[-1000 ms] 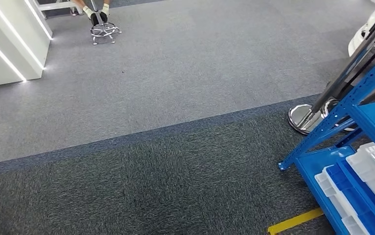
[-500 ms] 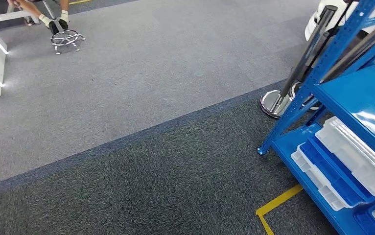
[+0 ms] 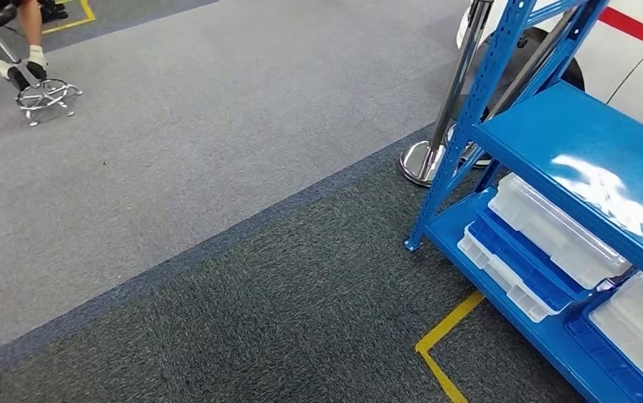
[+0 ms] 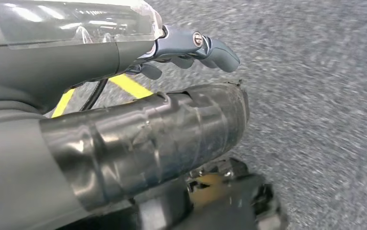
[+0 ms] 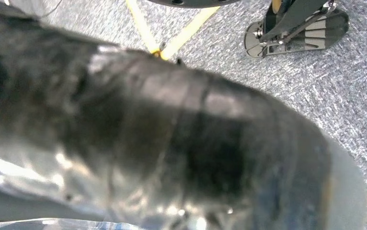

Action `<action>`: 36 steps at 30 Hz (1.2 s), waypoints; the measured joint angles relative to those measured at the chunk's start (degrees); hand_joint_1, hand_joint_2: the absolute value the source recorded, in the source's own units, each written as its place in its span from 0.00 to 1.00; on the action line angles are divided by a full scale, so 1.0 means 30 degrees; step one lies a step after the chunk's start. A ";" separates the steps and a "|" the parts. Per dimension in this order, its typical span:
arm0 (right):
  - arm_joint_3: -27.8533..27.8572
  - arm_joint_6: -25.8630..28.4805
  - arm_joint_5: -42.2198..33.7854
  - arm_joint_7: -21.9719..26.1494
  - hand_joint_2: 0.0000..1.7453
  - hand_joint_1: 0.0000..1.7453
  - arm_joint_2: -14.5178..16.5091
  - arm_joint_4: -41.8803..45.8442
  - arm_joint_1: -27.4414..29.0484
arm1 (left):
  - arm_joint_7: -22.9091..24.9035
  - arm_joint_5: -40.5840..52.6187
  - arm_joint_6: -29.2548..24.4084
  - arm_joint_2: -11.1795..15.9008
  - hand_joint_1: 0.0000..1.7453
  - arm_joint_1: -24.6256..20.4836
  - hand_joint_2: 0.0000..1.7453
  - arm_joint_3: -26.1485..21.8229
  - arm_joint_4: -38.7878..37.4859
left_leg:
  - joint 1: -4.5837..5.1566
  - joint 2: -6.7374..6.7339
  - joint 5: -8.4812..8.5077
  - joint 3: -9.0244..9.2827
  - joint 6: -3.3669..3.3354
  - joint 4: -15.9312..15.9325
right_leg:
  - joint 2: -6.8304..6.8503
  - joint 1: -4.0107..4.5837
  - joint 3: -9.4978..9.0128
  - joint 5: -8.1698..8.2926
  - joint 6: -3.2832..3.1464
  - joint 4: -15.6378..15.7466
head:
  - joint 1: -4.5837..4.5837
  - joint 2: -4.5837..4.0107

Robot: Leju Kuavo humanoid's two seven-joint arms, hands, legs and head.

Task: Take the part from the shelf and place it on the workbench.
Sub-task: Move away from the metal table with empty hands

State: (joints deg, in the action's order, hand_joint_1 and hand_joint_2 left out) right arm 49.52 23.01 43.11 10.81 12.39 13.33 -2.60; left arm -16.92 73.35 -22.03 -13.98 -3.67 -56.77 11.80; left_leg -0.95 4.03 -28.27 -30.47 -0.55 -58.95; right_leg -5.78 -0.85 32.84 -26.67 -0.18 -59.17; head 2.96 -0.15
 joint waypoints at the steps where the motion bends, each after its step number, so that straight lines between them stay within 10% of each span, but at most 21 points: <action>1: -0.0002 -0.0004 0.0013 0.0004 0.00 0.00 0.0011 -0.0007 -0.0007 | -0.0005 0.0000 0.0000 0.0007 0.00 -0.0014 0.00 -0.0011 0.0000 | 0.0027 0.0098 -0.0060 0.0057 -0.0039 0.0196 | -0.0199 -0.0035 0.0086 0.0048 0.0145 0.0001 | -0.0002 0.0000; 3: -0.0002 -0.0002 0.0024 0.0006 0.00 0.00 0.0007 -0.0011 0.0033 | -0.0013 0.0002 0.0000 0.0009 0.00 -0.0071 0.00 -0.0024 0.0000 | 0.0020 -0.0309 0.0055 0.0138 -0.0211 0.0401 | -0.0462 -0.0110 0.0196 0.0137 0.0421 0.0044 | -0.0002 0.0000; 5: 0.0002 0.0000 0.0027 0.0004 0.00 0.00 -0.0002 -0.0018 0.0057 | -0.0016 0.0007 0.0000 0.0002 0.00 -0.0095 0.00 -0.0035 0.0000 | -0.0050 -0.0813 0.0248 0.0225 -0.0482 0.0668 | 0.0208 -0.0051 0.0538 -0.0338 0.0571 -0.0619 | 0.0051 0.0000; 8: 0.0002 -0.0009 0.0046 0.0002 0.00 0.00 -0.0006 -0.0022 0.0002 | -0.0020 0.0018 0.0000 -0.0005 0.00 -0.0023 0.00 -0.0056 0.0000 | -0.0004 -0.1655 0.0305 0.0208 -0.0643 0.0766 | 0.1505 -0.0020 0.2116 -0.2088 0.0702 -0.3937 | 0.0127 0.0000; 10: 0.0002 -0.0013 0.0071 0.0002 0.00 0.00 -0.0007 -0.0022 0.0029 | -0.0020 0.0022 0.0000 0.0009 0.00 0.0013 0.00 -0.0075 0.0000 | 0.0028 -0.2222 0.0266 0.0203 -0.0644 0.0754 | 0.1738 -0.0066 0.2546 -0.2219 0.0791 -0.4980 | 0.0124 0.0000; 14: 0.0002 -0.0013 0.0095 0.0002 0.00 0.00 -0.0020 -0.0022 0.0029 | -0.0020 0.0027 0.0006 0.0000 0.00 -0.0049 0.00 -0.0084 0.0000 | 0.0110 -0.2989 0.0052 0.0327 -0.0370 0.0615 | 0.2811 -0.0038 0.0154 -0.0263 0.0621 -0.0696 | 0.0124 0.0000; 18: 0.0002 -0.0009 0.0138 0.0002 0.00 0.00 -0.0020 -0.0027 0.0046 | -0.0038 0.0015 0.0016 0.0003 0.00 -0.0145 0.00 -0.0091 0.0000 | 0.0187 -0.3476 -0.0140 0.0480 0.0057 0.0531 | 0.2689 0.0112 -0.0139 -0.0146 0.0137 0.0108 | 0.0086 0.0000; 22: 0.0002 -0.0005 0.0171 0.0002 0.00 0.00 -0.0020 -0.0029 0.0025 | -0.0095 -0.0009 0.0038 0.0000 0.00 -0.0158 0.00 -0.0122 0.0000 | 0.0047 -0.1886 -0.1817 -0.0494 0.0385 -0.1908 | 0.2012 -0.0018 -0.0107 0.0037 -0.0276 0.0247 | 0.0064 0.0000; 25: 0.0002 -0.0009 0.0204 0.0002 0.00 0.00 -0.0020 -0.0029 0.0008 | -0.0100 -0.0022 0.0044 0.0007 0.00 -0.0070 0.00 -0.0155 0.0000 | 0.0040 -0.1516 -0.2792 -0.1846 0.0409 -0.4759 | 0.1323 0.0045 -0.0015 0.0059 -0.0363 0.0185 | 0.0062 0.0000; 31: 0.0002 -0.0005 0.0235 -0.0002 0.00 0.00 0.0005 -0.0035 -0.0007 | -0.0171 -0.0155 0.0106 0.0018 0.00 -0.0053 0.00 -0.0169 0.0000 | 0.0019 0.0003 -0.0107 0.0141 0.0022 0.0167 | -0.0088 0.0052 0.0164 0.0096 -0.0086 -0.0041 | 0.0071 0.0000; 34: 0.0002 -0.0004 0.0251 -0.0009 0.00 0.00 0.0013 -0.0040 0.0075 | -0.0195 -0.0191 0.0140 0.0009 0.00 -0.0150 0.00 -0.0173 0.0000 | 0.0026 -0.0364 -0.0058 0.0242 -0.0188 0.0421 | -0.0499 -0.0021 0.0346 0.0206 0.0307 -0.0033 | 0.0073 0.0000; 36: 0.0002 0.0000 0.0255 -0.0013 0.00 0.00 0.0005 -0.0044 0.0093 | -0.0208 -0.0202 0.0182 -0.0009 0.00 -0.0139 0.00 -0.0177 0.0000 | -0.0042 -0.0851 0.0095 0.0340 -0.0431 0.0659 | 0.0156 0.0033 0.0707 -0.0290 0.0476 -0.0779 | 0.0118 0.0000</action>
State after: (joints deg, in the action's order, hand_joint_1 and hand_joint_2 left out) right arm 49.53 23.01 43.88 10.78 12.40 13.20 -2.32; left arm -17.55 72.75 -21.49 -14.01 -4.09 -57.30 11.80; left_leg -1.08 1.47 -27.99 -29.45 -1.84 -56.97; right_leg -5.31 -0.75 34.96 -27.55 1.25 -61.51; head 3.32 -0.15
